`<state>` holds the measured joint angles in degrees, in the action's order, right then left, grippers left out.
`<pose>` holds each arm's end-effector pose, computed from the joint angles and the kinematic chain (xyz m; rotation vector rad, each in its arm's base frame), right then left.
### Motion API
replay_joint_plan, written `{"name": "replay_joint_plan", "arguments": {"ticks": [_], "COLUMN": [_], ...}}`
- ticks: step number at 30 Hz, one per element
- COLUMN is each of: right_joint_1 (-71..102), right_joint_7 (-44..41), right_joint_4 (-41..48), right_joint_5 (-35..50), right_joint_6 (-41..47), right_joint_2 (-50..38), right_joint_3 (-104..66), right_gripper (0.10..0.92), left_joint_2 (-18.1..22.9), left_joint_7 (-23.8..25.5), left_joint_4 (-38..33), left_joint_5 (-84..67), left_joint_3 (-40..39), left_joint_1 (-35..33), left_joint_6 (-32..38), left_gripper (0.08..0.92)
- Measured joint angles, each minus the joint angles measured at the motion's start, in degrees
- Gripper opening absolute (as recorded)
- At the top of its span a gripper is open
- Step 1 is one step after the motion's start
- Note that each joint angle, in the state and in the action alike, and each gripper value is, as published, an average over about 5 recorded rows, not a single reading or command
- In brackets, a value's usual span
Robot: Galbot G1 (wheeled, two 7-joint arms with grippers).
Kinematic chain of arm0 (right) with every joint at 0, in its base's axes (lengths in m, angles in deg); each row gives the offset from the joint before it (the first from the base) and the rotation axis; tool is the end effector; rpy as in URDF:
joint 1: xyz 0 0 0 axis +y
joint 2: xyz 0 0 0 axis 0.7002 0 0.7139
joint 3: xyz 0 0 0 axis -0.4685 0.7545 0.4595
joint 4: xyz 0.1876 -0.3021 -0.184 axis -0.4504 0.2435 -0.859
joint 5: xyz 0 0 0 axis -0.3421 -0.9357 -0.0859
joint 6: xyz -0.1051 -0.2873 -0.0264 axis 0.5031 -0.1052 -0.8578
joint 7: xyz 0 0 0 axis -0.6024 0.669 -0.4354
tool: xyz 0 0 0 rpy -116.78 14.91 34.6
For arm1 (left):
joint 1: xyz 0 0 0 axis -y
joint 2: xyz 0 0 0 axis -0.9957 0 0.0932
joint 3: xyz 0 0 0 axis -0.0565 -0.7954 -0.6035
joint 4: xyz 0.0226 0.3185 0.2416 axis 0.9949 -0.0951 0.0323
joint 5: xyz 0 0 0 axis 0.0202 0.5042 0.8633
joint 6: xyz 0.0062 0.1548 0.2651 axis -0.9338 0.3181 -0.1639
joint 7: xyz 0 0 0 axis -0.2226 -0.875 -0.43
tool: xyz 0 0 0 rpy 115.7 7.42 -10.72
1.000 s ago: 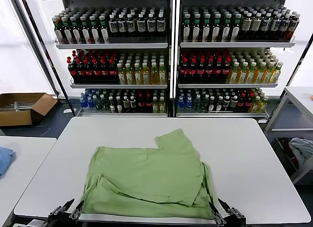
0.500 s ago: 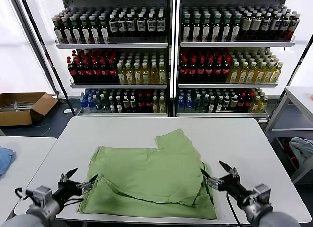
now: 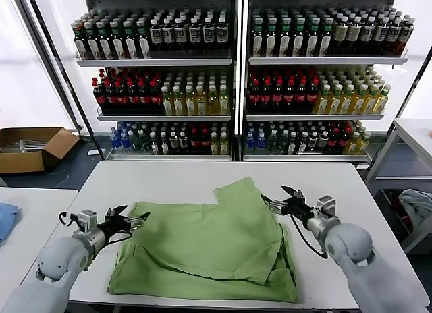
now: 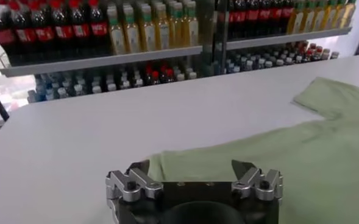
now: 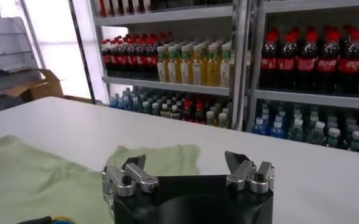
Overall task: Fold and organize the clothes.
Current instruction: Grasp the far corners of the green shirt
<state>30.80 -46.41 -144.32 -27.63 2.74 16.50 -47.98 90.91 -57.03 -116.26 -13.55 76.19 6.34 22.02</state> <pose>0.3790 -0.1250 -0.3079 0.6862 -2.6769 0.0661 0.3109 0.2054 -0.3164 -0.4041 -2.5481 -0.1152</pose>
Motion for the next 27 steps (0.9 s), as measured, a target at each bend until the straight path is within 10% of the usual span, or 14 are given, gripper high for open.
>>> {"name": "replay_joint_plan", "arguments": {"ticks": [18,27], "right_joint_1": [-14.1,-14.8], "right_joint_7": [-0.8,-1.2], "right_joint_4": [18.9,21.5], "right_joint_5": [-4.0,-5.1], "right_joint_6": [-0.4,-0.1], "right_joint_2": [7.6,7.8], "right_joint_3": [10.6,12.6], "right_gripper": [0.814,0.588], "left_joint_2": [-0.2,-0.7], "left_joint_7": [0.7,1.1], "left_joint_4": [13.2,13.5], "left_joint_5": [-0.3,-0.3], "left_joint_3": [-6.8,-7.8], "left_joint_1": [10.1,9.9], "left_joint_6": [0.1,0.2], "left_gripper": [0.823,0.71]}}
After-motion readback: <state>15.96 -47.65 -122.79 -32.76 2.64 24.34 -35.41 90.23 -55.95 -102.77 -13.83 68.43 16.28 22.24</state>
